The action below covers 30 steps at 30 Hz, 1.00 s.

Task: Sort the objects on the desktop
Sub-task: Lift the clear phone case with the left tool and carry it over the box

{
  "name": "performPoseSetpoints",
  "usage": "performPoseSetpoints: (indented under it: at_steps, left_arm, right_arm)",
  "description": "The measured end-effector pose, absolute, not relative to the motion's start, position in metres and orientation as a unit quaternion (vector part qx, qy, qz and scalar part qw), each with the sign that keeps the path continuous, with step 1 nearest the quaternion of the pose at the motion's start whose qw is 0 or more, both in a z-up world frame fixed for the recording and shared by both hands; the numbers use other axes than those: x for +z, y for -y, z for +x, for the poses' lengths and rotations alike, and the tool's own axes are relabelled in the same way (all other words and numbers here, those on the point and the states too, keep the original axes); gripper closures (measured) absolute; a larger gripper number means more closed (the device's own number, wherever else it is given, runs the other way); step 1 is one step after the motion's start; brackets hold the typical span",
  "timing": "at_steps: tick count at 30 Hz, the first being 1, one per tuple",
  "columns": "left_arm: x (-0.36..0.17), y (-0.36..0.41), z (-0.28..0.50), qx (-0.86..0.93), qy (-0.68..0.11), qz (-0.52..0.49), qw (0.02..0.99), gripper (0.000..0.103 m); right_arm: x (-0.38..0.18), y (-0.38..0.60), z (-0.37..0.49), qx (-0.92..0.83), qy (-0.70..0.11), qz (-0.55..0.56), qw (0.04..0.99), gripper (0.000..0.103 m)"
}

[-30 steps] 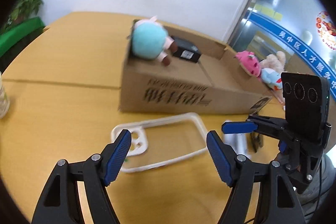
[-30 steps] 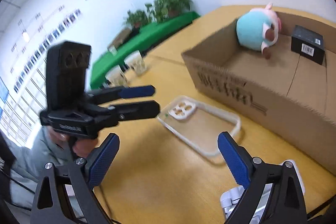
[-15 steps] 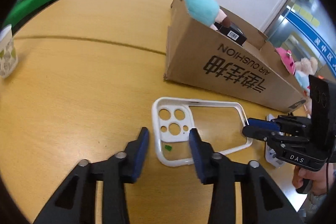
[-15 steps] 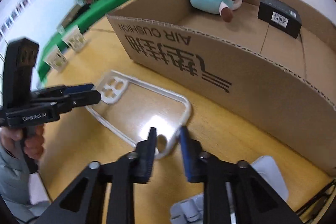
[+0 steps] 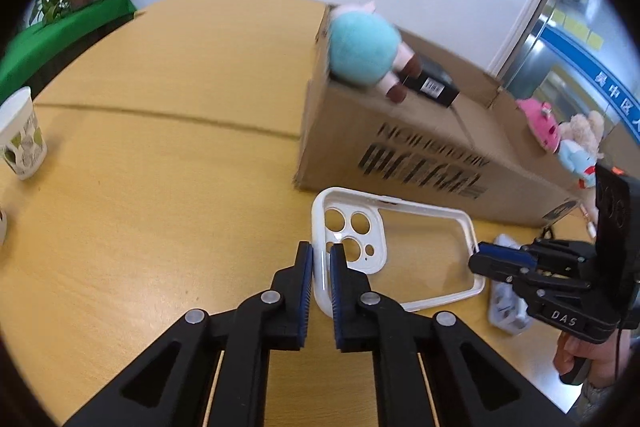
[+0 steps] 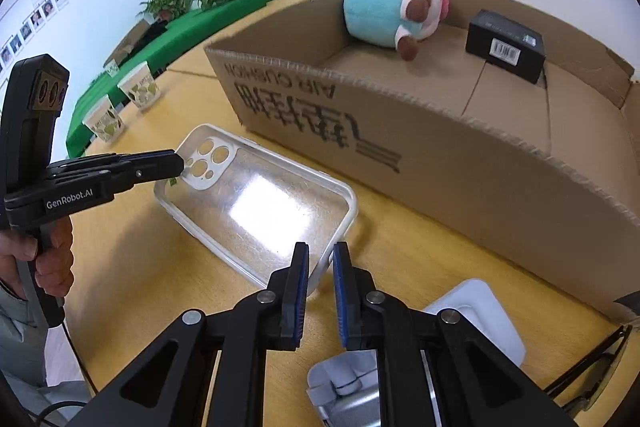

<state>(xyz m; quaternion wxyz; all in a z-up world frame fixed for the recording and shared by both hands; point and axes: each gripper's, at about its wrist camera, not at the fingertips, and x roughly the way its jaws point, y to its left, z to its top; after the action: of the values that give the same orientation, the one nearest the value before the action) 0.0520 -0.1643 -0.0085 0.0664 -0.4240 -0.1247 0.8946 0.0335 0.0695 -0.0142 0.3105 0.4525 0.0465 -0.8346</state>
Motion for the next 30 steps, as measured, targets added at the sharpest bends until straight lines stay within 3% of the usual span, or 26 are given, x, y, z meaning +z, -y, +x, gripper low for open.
performPoseSetpoints:
  at_steps: [11,18,23,30]
  left_arm:
    - [0.105,0.112,0.02,0.943,0.065,-0.295,0.142,0.096]
    - [0.134,0.072,-0.024,0.944,0.046,-0.272,0.182,0.096]
    - [0.134,0.062,-0.047,0.938,0.049,-0.285,0.189,0.096]
    - [0.103,0.09,-0.072,0.928,0.068,-0.335,0.152,0.096]
  right_arm:
    - [0.098,-0.13,0.027,-0.903,-0.039,0.334,0.267,0.092]
    - [0.15,-0.17,-0.003,-0.927,-0.033,0.293,0.233,0.092]
    - [0.159,-0.173,-0.03,-0.924,-0.035,0.308,0.226,0.092]
    - [0.115,-0.15,-0.067,-0.889,-0.003,0.373,0.264,0.092]
